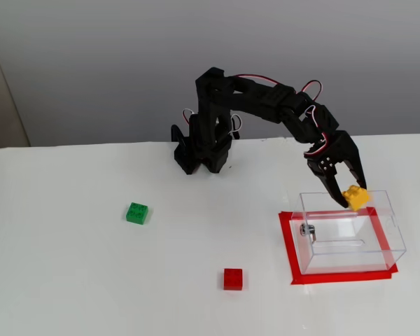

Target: Pick the yellow lego brick and place it into the transparent box

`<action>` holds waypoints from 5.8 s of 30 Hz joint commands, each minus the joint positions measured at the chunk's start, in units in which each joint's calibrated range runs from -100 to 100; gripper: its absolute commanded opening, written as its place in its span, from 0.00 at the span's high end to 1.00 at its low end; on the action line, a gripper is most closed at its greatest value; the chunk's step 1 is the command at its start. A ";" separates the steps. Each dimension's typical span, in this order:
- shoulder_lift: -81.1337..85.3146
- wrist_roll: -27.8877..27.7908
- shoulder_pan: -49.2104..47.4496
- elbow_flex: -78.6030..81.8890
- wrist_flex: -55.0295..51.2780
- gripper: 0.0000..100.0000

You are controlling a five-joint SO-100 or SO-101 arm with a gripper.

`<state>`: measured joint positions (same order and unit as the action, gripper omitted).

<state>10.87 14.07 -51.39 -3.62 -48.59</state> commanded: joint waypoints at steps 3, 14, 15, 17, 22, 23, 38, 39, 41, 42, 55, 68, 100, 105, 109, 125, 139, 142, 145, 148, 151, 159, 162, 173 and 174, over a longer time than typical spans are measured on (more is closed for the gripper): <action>-3.53 0.18 -1.37 -0.72 3.07 0.91; -6.41 0.23 -4.25 -0.72 3.85 0.91; -6.41 0.23 -4.25 -0.63 3.85 0.91; -6.41 0.23 -4.25 -0.63 3.85 0.91; -6.41 0.23 -4.10 -0.45 3.85 0.91; -6.41 0.23 -4.10 -0.36 3.85 0.91; -6.33 0.23 -3.88 -0.27 3.85 0.80; -6.24 0.23 -3.88 -0.27 3.85 0.80; -6.24 0.23 -3.88 -0.27 3.85 0.80; -6.16 0.23 -3.88 -0.27 3.85 0.80; -5.39 0.18 -2.99 -0.36 3.85 0.80; 1.48 -0.24 4.33 1.09 2.89 0.96; 34.06 -4.73 46.92 23.87 -5.20 0.96; 37.54 -6.08 51.72 28.57 -5.20 0.96; 40.68 -8.07 54.61 33.46 -5.20 0.95; 56.29 -9.79 57.27 59.41 -8.42 0.96; 60.79 -11.56 58.82 69.17 -21.65 0.95; 60.79 -14.54 58.67 70.80 -19.39 0.95; 60.88 -15.43 58.45 73.78 -15.03 0.95; 62.91 -15.43 58.45 76.22 -12.16 0.95; 67.24 -15.43 58.82 79.30 -10.86 0.95; 80.48 -15.48 58.89 88.97 -11.55 0.95; 84.13 -15.48 58.89 91.86 -11.64 0.95; 88.79 -15.48 58.89 98.74 -14.51 0.95; 88.79 -15.53 58.75 98.74 -14.69 0.95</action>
<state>99.07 -1.17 7.05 94.53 -62.47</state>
